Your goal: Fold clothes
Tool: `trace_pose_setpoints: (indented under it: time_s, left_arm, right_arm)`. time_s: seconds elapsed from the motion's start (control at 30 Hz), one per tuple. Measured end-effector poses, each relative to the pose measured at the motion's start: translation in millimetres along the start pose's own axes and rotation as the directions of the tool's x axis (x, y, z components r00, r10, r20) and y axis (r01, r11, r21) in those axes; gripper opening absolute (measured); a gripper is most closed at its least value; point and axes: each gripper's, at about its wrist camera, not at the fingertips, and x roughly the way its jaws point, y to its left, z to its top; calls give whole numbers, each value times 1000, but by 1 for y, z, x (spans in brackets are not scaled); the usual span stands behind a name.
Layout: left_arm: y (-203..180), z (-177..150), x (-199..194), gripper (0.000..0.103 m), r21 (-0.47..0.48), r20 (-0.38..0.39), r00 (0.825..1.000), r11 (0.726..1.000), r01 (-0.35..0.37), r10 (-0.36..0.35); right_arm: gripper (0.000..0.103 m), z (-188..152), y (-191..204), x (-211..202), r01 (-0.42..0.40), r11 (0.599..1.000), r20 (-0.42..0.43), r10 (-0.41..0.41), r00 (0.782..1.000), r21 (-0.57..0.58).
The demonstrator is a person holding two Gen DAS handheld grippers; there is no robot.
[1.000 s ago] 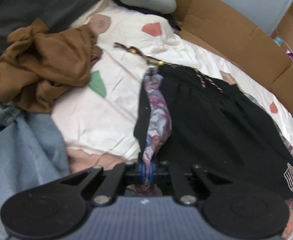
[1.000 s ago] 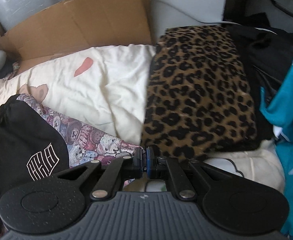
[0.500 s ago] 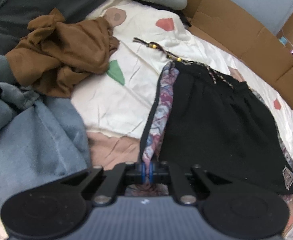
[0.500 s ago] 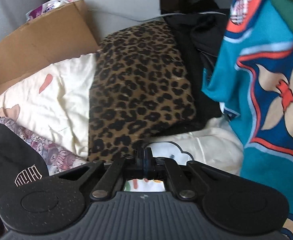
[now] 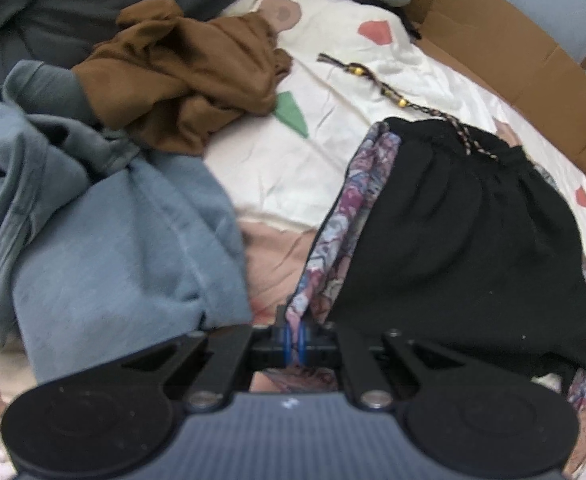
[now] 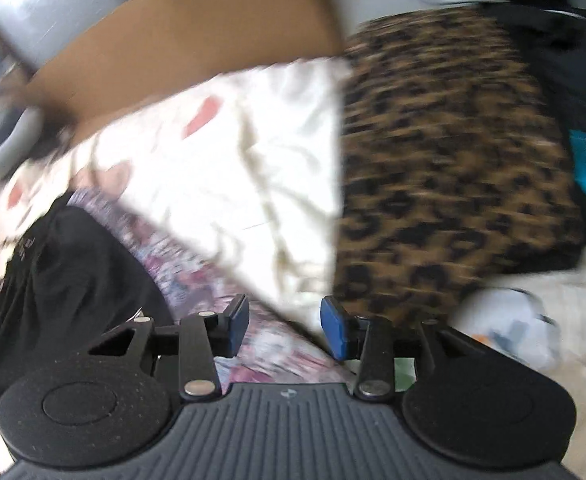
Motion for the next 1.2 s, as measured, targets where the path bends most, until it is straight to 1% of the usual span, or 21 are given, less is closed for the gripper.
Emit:
trace_pose_setpoints:
  time_s: [0.17,0.23,0.33,0.47,0.57,0.63,0.7,0.73,0.8,0.97,1.03,1.2]
  left_arm:
    - [9,-1,0,4,-19,-7,999,999,-40,40]
    - [11,-1,2,4,-20,-9,999,999,-46,46]
    - [14,-1,8,4,-32,-18,999,998,-48,47]
    - [13,-3,14,4,-31,-32,998,998,-49,48]
    - [13,-5,16,4,-37,-37,998,998,-42,41]
    - [12,-6,17,4,-41,-36,999,998,-37,35]
    - [11,-7,17,4,-43,-35,999,999,-32,30]
    - [11,-7,17,3,-45,-34,999,999,-30,28]
    - [9,-8,17,3,-48,-30,999,999,-25,23]
    - [2,-7,14,3,-45,-31,999,999,6,-7]
    - [-1,-6,12,4,-39,-31,999,999,19,-20]
    - [-11,-3,1,4,-25,-20,998,998,64,-64]
  right_arm:
    - [47,7,27,47,-30,989,-87,17,996,-144]
    - [47,9,32,61,-49,986,-119,30,992,-161]
    - [47,11,41,75,-100,977,-159,70,985,-189]
    - [46,10,45,93,-103,970,-203,57,977,-221]
    - [46,8,45,98,-106,968,-225,54,973,-226]
    - [35,7,48,96,-117,960,-247,52,968,-254]
    - [10,6,52,95,-132,948,-278,49,959,-288]
    - [7,6,54,94,-132,943,-289,41,956,-304]
    - [3,5,54,90,-131,936,-284,35,958,-327]
    - [1,9,55,68,-76,940,-219,1,976,-334]
    - [1,11,54,58,-55,944,-194,-9,981,-325]
    - [0,15,37,30,-47,960,-173,-1,985,-275]
